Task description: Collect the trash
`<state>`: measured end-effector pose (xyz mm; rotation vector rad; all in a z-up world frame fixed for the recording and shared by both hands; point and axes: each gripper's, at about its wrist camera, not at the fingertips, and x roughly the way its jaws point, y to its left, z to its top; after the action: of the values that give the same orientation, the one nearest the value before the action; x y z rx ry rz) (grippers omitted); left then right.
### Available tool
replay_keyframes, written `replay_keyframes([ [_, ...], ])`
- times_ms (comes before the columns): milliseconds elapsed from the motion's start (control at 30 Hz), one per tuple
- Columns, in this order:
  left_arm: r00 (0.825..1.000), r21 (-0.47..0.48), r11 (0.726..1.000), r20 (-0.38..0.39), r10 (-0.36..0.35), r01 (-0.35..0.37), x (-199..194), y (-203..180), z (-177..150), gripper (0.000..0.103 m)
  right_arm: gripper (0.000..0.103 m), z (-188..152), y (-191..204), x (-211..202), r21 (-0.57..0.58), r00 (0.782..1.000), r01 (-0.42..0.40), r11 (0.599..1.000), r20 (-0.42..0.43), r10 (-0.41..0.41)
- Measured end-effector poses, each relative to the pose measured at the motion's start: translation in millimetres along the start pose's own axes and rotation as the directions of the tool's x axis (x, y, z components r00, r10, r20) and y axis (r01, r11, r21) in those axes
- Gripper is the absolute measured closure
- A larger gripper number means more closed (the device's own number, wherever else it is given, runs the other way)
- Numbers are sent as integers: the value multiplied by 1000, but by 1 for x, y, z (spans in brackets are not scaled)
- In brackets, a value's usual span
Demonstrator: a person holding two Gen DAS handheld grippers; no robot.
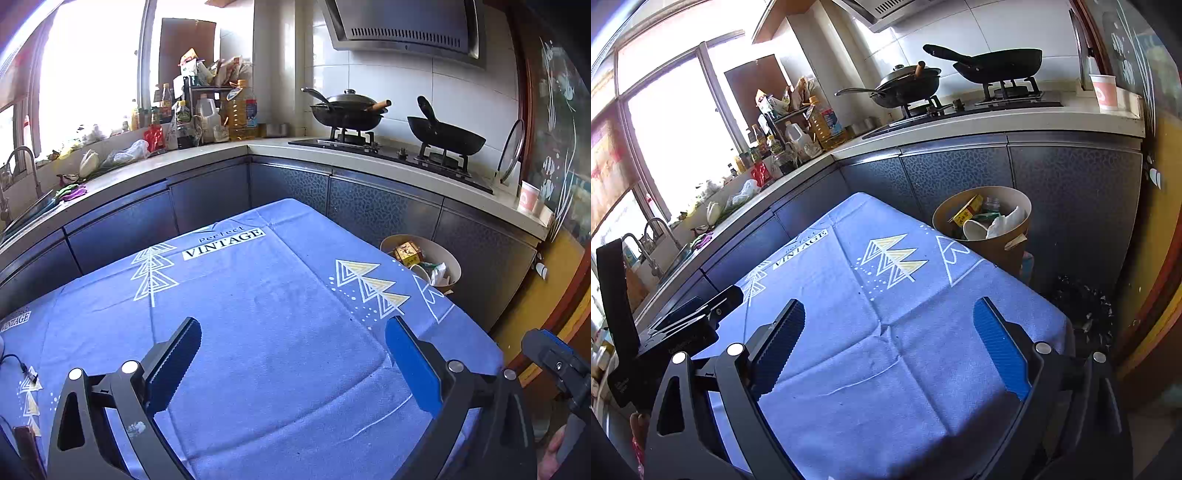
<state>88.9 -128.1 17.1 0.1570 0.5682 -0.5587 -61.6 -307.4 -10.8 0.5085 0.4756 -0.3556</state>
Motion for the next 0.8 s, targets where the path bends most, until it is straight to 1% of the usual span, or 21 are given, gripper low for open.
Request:
replay_keyframes([
  [67, 1000, -5, 1000, 8, 2, -2, -5, 3, 1, 4, 6, 1, 3, -3, 11, 1000, 19, 1000, 0, -19],
  [100, 1000, -4, 1000, 14, 5, -5, -9, 5, 1, 4, 6, 2, 5, -6, 16, 1000, 27, 1000, 6, -27],
  [200, 999, 1, 1000, 36, 23, -24, -20, 7, 4, 4, 6, 4, 10, -11, 8, 1000, 9, 1000, 9, -9],
  [267, 999, 2, 1000, 42, 23, -23, -24, 6, 6, 4, 6, 5, 14, -14, 4, 1000, 0, 1000, 8, 0],
  [400, 997, 2, 999, 58, 53, -53, -31, 6, 8, 4, 6, 6, 20, -19, -7, 1000, -1, 1000, 9, 1],
  [700, 998, 2, 999, 58, 39, -39, -34, 3, 11, 4, 6, 1, 27, -12, -39, 1000, -6, 999, -29, 5],
  [800, 998, 4, 1000, 61, 27, -27, -37, 1, 11, 4, 6, -1, 27, -10, -45, 999, 5, 999, -36, -7],
])
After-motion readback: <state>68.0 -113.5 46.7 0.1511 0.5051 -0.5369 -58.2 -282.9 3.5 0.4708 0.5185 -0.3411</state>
